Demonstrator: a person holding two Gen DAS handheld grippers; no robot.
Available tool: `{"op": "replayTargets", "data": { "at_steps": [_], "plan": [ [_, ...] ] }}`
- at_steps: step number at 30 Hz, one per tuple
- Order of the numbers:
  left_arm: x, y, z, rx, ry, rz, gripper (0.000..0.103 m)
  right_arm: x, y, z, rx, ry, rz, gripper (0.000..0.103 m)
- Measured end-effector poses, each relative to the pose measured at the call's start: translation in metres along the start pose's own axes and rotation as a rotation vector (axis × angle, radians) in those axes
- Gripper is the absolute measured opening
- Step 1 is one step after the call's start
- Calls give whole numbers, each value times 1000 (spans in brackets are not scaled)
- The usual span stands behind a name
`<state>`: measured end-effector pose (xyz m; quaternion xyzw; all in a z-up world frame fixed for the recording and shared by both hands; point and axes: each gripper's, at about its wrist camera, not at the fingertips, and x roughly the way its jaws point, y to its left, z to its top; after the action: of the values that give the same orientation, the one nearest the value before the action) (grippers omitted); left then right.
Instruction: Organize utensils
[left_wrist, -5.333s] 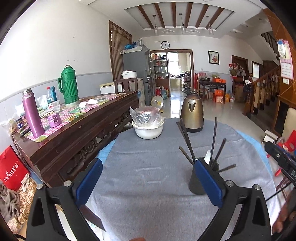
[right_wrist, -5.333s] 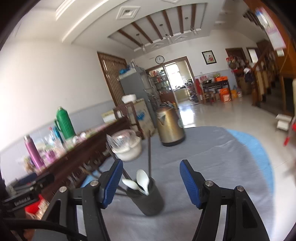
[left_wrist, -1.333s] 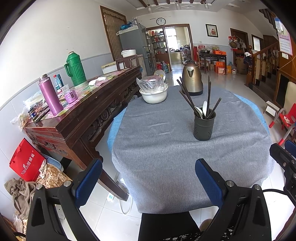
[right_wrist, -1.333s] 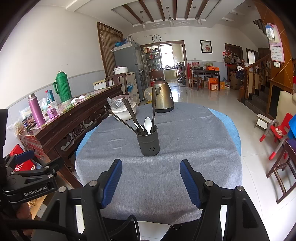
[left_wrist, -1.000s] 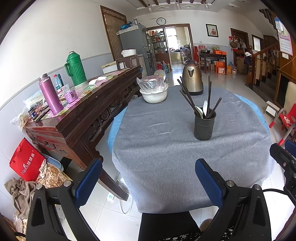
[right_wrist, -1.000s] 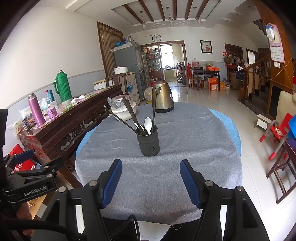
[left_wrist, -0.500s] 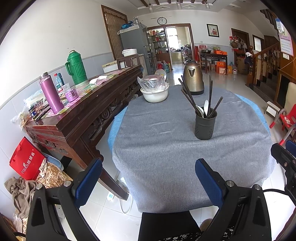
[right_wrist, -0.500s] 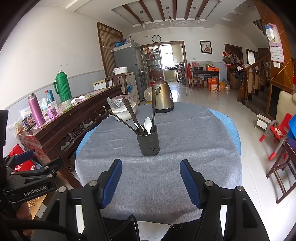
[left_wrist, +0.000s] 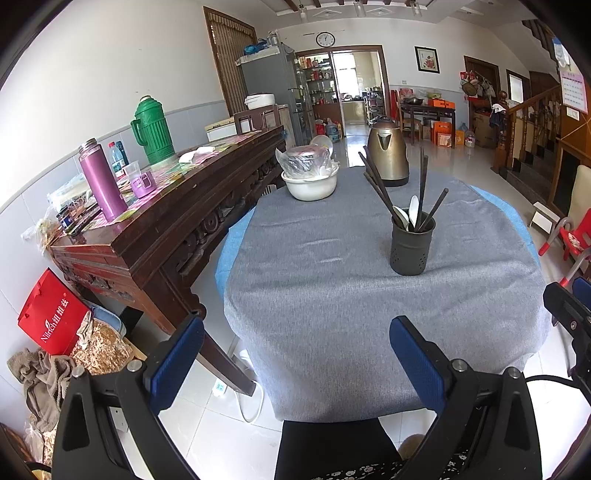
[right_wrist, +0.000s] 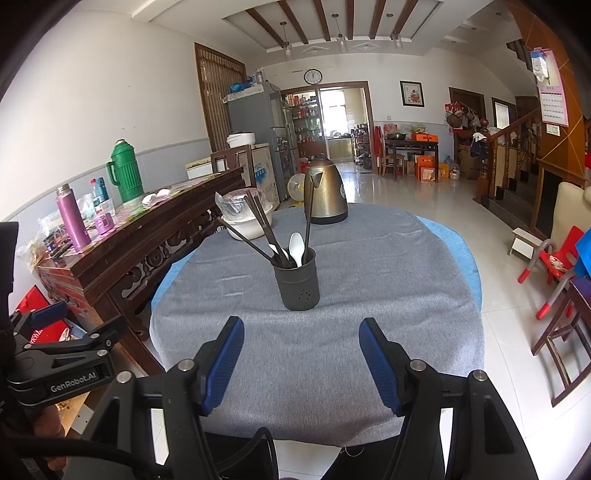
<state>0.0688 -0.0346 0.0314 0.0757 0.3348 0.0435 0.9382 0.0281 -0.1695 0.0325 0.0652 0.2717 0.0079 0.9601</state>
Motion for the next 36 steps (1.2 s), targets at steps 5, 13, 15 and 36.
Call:
{"op": "replayTargets", "data": {
  "at_steps": [5,13,15,36],
  "plan": [
    [2,2,-2,-6,6,0,100,-1,3,-1,-11,-6,-2,68],
    [7,7,-5,-23,18,0,100,1,9,-2,-35,1,1,68],
    [7,8,-6,-25,18,-1,100,1,11,-2,-40,0,-1,68],
    [10,16,-8,-59,23,-4,100,2,24,0,-76,-12,-7,68]
  ]
}}
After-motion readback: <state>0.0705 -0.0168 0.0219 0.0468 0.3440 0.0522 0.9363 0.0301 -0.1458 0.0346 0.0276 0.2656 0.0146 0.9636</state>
